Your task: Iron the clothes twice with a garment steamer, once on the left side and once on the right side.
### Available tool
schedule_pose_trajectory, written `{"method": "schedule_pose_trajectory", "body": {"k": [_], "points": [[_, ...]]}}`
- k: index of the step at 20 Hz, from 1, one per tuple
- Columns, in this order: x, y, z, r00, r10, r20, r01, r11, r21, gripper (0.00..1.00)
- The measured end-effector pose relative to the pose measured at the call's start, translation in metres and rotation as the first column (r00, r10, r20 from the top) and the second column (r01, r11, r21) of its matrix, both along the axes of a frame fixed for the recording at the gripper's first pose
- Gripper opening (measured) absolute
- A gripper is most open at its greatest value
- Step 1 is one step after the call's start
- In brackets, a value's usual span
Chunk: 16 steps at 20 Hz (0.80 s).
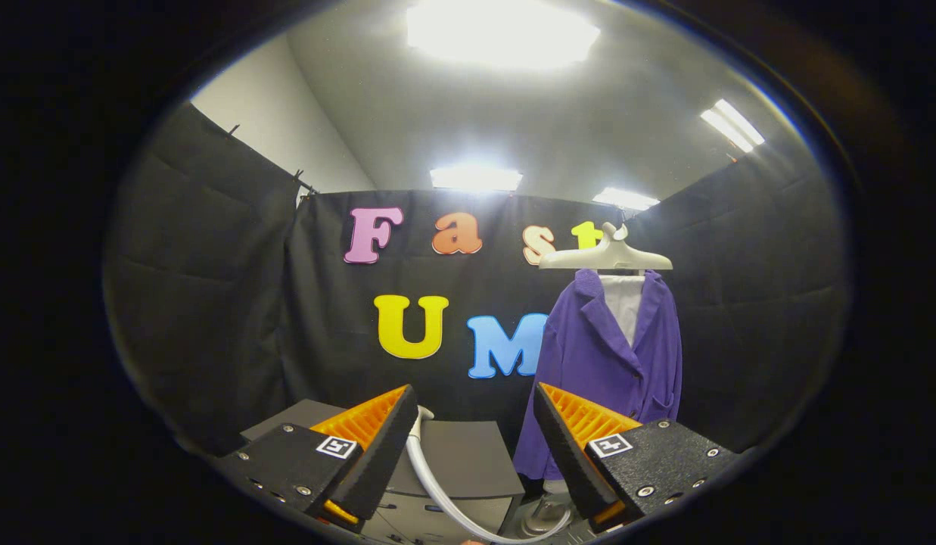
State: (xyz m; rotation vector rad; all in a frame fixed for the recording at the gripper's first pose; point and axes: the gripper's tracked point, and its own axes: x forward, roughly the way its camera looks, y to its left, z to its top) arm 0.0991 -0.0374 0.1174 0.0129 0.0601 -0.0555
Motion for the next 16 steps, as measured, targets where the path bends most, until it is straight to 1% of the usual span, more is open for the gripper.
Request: {"method": "schedule_pose_trajectory", "body": {"k": [2, 5, 10, 14, 16], "points": [[0.024, 0.007, -0.003, 1.000, -0.004, -0.020, 0.004, 1.000, 0.011, 0.95], [0.062, 0.014, -0.008, 0.999, -0.017, -0.052, 0.017, 1.000, -0.007, 0.95], [0.121, 0.035, -0.024, 0.993, -0.017, -0.118, 0.020, 1.000, 0.020, 0.95], [0.162, 0.038, -0.061, 0.967, -0.042, -0.251, 0.048, 0.999, 0.019, 0.95], [0.185, 0.044, -0.078, 0.951, -0.039, -0.306, 0.056, 0.997, 0.045, 0.95]]}}
